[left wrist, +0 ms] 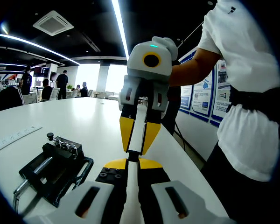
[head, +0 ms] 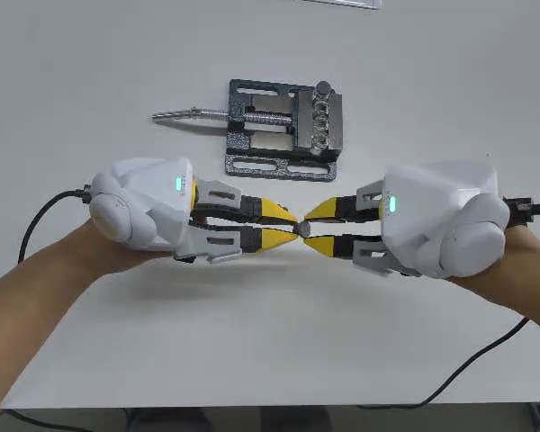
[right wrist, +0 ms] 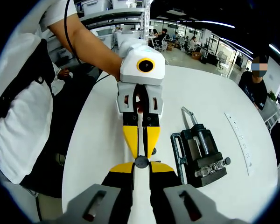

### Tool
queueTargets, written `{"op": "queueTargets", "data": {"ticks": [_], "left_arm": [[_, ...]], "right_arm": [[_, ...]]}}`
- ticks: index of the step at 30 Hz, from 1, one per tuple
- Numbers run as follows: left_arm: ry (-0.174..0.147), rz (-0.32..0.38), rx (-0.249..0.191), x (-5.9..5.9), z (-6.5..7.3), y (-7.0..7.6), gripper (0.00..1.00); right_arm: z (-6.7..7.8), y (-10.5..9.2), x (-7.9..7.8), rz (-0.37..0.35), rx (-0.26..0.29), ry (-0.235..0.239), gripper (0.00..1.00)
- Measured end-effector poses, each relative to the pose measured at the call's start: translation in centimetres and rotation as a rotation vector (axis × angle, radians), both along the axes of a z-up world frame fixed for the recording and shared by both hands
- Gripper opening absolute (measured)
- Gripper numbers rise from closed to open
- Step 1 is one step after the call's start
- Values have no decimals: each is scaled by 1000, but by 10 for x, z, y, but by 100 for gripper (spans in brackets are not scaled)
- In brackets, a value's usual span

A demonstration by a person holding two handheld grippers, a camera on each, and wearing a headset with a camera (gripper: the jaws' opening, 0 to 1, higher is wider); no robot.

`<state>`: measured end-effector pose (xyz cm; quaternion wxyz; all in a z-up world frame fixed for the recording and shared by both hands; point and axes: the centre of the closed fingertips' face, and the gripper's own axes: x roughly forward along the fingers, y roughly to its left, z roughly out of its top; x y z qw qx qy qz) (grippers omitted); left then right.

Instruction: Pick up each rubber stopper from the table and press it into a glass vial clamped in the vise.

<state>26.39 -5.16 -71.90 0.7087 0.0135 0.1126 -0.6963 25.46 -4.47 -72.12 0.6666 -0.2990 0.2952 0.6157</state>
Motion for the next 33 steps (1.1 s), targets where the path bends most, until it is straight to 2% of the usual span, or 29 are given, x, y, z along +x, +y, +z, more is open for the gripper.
{"op": "queueTargets", "data": {"ticks": [15,22,28,33], "left_arm": [[11,-3,-5,3,1,-1,3],[30,2,-5,4,1,-1,3],[24,13,6,6,0,-1,9],[10,19,15,7,-1,-1,11]], "right_arm": [[2,0,3,18,1,-8,11],[3,-1,5,23,-14,-7,11],[5,-5,9,16,-45,-8,11],[6,-14,15,-2,-96,-5,11]]}}
